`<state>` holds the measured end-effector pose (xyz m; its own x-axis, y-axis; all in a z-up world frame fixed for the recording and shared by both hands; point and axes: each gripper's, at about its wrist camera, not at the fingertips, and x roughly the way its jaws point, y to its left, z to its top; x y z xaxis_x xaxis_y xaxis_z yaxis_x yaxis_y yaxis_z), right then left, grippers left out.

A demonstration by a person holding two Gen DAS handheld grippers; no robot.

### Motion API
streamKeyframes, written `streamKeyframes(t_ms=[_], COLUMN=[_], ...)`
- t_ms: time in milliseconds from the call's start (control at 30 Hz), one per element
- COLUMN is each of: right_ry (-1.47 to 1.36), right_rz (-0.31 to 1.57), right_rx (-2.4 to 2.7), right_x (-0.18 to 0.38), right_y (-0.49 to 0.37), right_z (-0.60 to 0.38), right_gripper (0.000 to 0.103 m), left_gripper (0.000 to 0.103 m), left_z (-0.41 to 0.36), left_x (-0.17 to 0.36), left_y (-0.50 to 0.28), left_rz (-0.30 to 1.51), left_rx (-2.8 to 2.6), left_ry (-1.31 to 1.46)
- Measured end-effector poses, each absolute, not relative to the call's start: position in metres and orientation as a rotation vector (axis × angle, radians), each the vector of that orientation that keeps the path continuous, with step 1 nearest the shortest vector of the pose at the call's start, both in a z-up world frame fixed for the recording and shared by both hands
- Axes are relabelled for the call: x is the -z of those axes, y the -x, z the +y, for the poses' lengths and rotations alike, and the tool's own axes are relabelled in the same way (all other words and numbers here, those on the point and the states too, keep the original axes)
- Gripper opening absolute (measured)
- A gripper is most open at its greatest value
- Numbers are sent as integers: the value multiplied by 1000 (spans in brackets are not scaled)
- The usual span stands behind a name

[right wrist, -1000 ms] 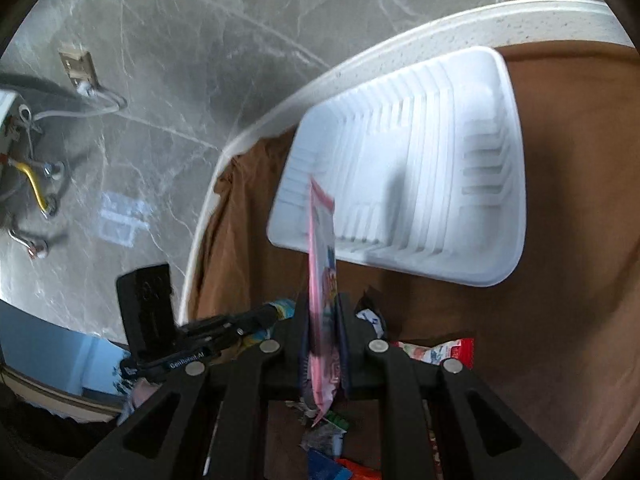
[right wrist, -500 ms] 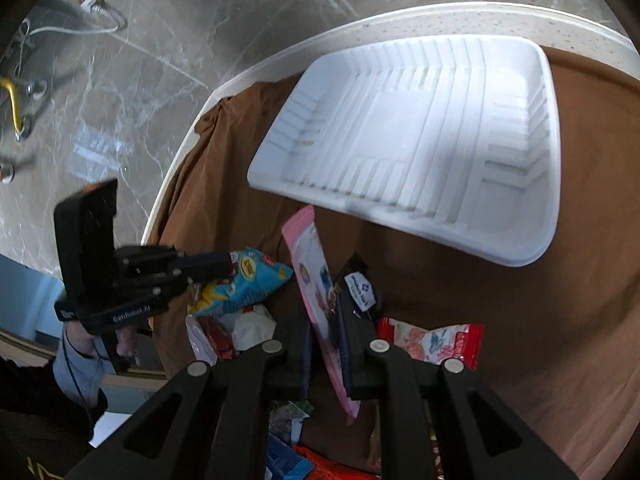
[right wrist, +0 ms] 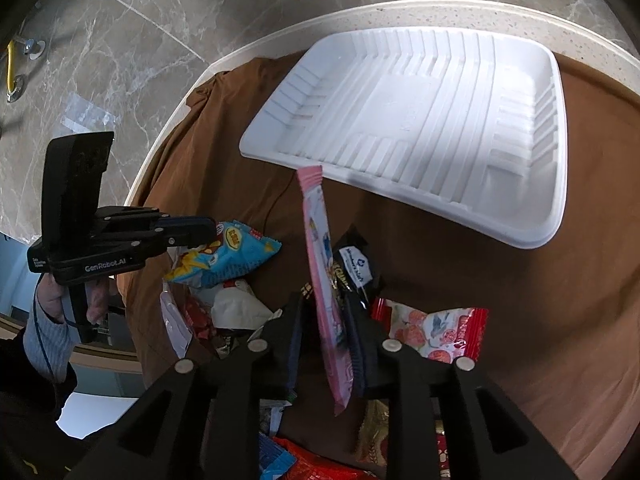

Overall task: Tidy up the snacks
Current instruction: 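Grasp the pink wafer bar with the right tool while the left tool grips the panda chip bag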

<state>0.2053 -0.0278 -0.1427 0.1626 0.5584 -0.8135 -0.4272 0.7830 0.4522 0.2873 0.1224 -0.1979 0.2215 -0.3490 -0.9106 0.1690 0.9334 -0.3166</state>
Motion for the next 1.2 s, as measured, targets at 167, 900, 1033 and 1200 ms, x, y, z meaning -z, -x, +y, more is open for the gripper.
streamKeyframes(t_ms=[167,900,1033,1200], right_ry=[-123,-219,-284,-434], right_rz=[1223,1285,1299,1297], right_rx=[-692,-625,-600,-597], right_x=[143,154,154,158], right_y=[-205,-214,-214,-210], right_z=[-27,-37,-50,-71], right_gripper=[34,47,42,11], left_gripper=[80,40,37,32], left_z=[131,110,111,112], left_x=[198,229,228,228], left_y=[-291,-298,-297,-296], left_rz=[1283,1366,1359,1341], left_rx=[396,305,309,330], left_ry=[273,217,226,254])
